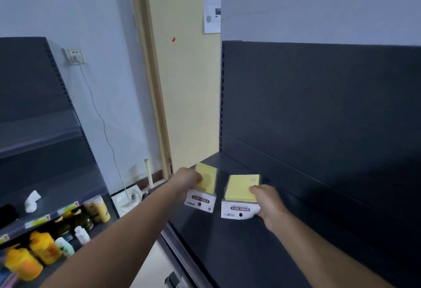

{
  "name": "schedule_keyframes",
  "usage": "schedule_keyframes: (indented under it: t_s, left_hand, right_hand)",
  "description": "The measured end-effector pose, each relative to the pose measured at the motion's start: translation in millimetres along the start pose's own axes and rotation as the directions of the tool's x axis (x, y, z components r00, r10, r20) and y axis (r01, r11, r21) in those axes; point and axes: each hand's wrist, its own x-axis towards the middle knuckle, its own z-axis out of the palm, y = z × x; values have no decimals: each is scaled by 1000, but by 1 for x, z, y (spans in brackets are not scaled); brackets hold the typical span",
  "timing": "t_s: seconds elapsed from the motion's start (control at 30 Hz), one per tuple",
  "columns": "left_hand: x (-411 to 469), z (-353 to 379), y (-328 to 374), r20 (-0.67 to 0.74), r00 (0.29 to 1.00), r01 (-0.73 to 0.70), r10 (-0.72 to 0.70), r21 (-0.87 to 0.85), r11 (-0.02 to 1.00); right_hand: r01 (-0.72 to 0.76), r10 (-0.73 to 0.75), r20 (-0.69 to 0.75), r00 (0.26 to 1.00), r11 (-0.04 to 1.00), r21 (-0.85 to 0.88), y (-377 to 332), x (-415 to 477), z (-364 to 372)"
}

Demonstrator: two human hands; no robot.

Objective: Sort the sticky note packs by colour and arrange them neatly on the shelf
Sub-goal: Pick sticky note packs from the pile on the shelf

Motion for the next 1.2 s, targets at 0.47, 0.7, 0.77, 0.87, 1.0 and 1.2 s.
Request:
schedule_keyframes:
  t_s: [0.47,0.7,0.77,0.87,1.0,1.2]
  left_hand:
    - [187,34,23,274,935,-305,224,305,902]
    - [203,26,45,392,910,-104,135,-98,990]
    - [201,28,38,454,879,-167,143,13,986]
    - [196,31,24,423,885,-311,197,220,925]
    - [195,31,18,444,860,-439,251,393,808]
    - [198,39,15,433,844,-514,318,479,711]
  right_hand:
    - [-70,119,-355,927,987,147,-10,95,64]
    - [-108,175,-373,911,975,193,3,122,93]
    - [-67,78,-432,899,997,39,5,130,105]
    - [-161,-150,-507,849,839,-519,-1,134,110]
    - [-292,-169,-438,883,534,-794,-5,135,106]
    - [-152,-24,-328,944,853,-499,-16,123,99]
